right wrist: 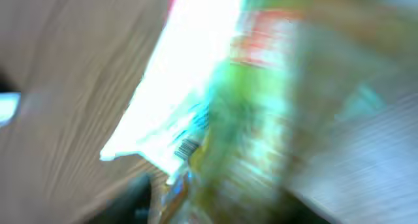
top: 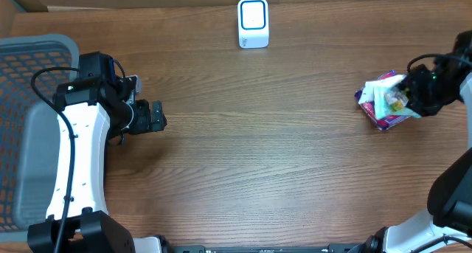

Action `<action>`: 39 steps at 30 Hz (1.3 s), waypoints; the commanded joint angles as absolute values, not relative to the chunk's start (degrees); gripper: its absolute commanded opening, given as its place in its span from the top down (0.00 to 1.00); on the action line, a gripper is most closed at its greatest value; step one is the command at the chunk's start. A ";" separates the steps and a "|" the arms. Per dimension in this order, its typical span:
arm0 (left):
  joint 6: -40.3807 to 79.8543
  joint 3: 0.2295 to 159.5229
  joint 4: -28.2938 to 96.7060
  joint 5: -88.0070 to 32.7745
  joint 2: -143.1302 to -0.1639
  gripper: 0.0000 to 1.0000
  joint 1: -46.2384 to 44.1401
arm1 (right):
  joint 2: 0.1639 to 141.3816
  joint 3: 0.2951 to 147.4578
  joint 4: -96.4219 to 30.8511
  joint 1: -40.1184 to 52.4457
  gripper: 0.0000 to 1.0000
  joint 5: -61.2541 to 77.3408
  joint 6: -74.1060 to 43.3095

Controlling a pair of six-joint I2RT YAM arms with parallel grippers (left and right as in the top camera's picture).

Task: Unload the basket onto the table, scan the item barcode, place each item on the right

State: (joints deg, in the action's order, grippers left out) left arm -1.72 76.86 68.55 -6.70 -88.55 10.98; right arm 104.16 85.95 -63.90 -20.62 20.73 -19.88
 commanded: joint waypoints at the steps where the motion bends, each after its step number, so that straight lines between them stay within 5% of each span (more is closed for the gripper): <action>1: -2.61 77.23 68.49 -7.05 -88.88 0.01 10.85 | 103.00 85.52 -61.91 -20.25 0.27 29.67 -20.18; 14: -2.61 77.23 68.51 -7.05 -88.88 0.00 10.85 | 101.03 95.59 -66.39 -20.64 0.18 33.54 -17.23; 22: -2.61 77.23 68.51 -7.05 -88.88 0.00 10.85 | 95.29 111.04 -79.44 -20.64 0.00 33.30 -13.30; 35: -2.61 77.23 68.51 -7.05 -88.88 0.00 10.90 | 83.96 118.26 -91.05 -20.64 0.05 33.04 -7.49; 39: -2.61 77.23 68.51 -7.05 -88.88 0.00 10.90 | 74.41 118.26 -90.13 -20.64 0.00 22.98 -6.81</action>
State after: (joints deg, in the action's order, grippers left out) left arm -1.72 76.86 68.53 -6.68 -88.55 10.98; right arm 82.39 116.79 -90.50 -20.60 30.39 -8.60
